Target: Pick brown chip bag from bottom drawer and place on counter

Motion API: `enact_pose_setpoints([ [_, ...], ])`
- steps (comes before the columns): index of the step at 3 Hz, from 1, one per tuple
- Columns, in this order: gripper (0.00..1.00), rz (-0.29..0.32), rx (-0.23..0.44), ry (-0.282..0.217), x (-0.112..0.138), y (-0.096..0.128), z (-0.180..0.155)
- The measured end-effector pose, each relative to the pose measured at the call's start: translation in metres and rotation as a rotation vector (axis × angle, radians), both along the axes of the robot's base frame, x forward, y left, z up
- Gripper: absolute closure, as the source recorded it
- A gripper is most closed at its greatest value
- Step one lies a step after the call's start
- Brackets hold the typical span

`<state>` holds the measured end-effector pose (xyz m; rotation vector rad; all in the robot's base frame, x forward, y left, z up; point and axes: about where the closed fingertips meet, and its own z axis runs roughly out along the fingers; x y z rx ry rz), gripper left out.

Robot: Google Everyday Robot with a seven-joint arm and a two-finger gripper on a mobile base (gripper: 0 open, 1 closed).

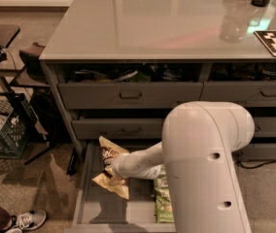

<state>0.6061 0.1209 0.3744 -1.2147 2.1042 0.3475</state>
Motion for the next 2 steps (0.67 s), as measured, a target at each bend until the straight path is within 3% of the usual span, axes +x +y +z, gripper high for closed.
enact_pose_setpoints([
  [1, 1.00, 0.000, 0.000, 0.000, 0.000, 0.000, 0.000],
  [2, 1.00, -0.006, 0.053, 0.002, 0.003, -0.013, 0.008],
])
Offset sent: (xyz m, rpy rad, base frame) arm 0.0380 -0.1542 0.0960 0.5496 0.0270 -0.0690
